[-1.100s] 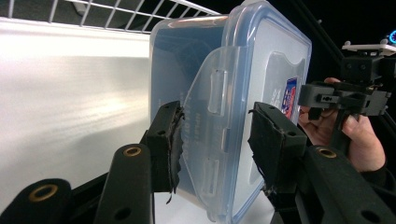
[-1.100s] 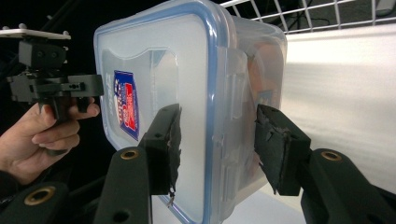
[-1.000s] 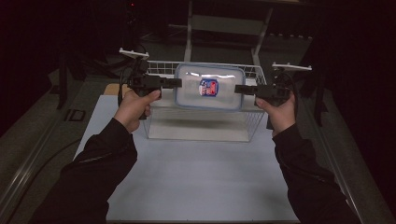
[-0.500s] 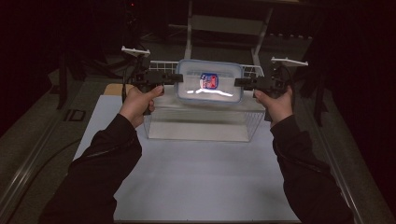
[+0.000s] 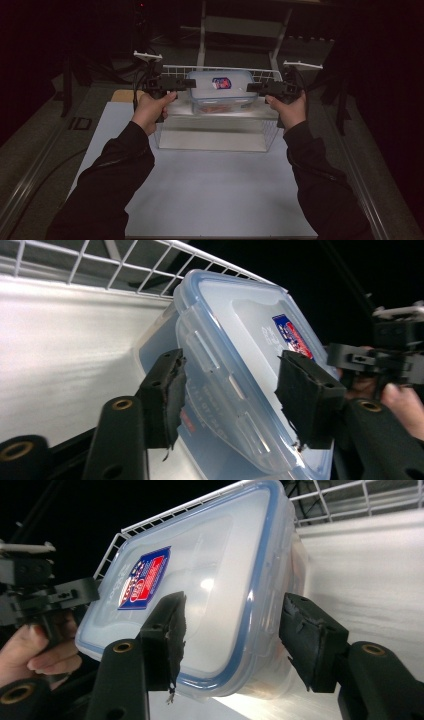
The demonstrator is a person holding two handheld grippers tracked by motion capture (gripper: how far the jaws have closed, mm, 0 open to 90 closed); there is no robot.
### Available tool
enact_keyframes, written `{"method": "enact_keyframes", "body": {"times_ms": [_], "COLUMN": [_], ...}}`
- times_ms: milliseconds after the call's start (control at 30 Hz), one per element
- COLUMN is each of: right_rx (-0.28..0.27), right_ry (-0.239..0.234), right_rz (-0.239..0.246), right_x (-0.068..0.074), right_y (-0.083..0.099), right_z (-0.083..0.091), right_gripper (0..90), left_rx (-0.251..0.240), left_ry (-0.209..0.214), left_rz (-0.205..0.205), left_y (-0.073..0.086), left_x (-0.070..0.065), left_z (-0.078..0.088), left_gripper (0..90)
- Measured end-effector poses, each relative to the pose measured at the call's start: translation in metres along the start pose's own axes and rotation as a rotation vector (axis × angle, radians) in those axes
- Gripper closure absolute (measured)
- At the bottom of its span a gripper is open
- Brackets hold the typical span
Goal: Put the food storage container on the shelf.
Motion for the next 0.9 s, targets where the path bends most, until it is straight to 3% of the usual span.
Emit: {"method": "enact_keyframes", "body": {"times_ms": [133,200,233,333,367,433,467,500,567,633,767,900], "right_rx": [-0.028,-0.051,-0.051,-0.065,-0.072,-0.071,-0.073,-0.073,-0.076,-0.076,-0.069,-0.042], "right_ry": [0.010,0.017,0.017,0.027,0.038,0.038,0.050,0.050,0.048,0.038,0.001,-0.022], "right_rz": [0.029,0.086,0.086,0.146,0.182,0.202,0.240,0.240,0.263,0.285,0.328,0.373], "right_x": [0.004,0.011,0.011,0.019,0.023,0.025,0.030,0.030,0.035,0.041,0.055,0.067], "right_y": [-0.001,0.000,0.000,0.003,0.005,0.007,0.010,0.010,0.014,0.020,0.034,0.049], "right_z": [0.006,0.014,0.014,0.020,0.024,0.026,0.029,0.029,0.031,0.031,0.031,0.024], "right_gripper": [42.9,41.2,41.2,39.4,39.0,38.3,37.5,37.5,37.6,37.9,44.3,54.5], "left_rx": [-0.068,-0.101,-0.116,-0.157,-0.176,-0.182,-0.187,-0.193,-0.189,-0.186,-0.171,-0.169], "left_ry": [-0.037,-0.022,-0.019,-0.016,-0.023,-0.019,-0.018,-0.015,-0.003,0.007,-0.013,-0.014], "left_rz": [-0.069,-0.088,-0.094,-0.172,-0.216,-0.225,-0.234,-0.248,-0.273,-0.287,-0.357,-0.394], "left_y": [0.000,0.002,0.002,0.008,0.013,0.015,0.017,0.020,0.027,0.033,0.050,0.066], "left_x": [-0.006,-0.006,-0.007,-0.011,-0.014,-0.016,-0.017,-0.018,-0.022,-0.025,-0.034,-0.038], "left_z": [0.006,0.012,0.015,0.024,0.029,0.031,0.033,0.035,0.037,0.040,0.044,0.048], "left_gripper": [35.2,28.5,28.5,19.6,15.6,14.4,12.0,12.0,2.2,0.1,0.1,0.1]}}
Point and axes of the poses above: each handheld gripper's, and its own axes: z roughly backward along the jaws, y roughly out of its underside, x roughly to its left, the point moved 1 cm from there along -z, roughly forward along the jaws, and after that the axes turned 4 degrees about -y, right-handed, at the moved point
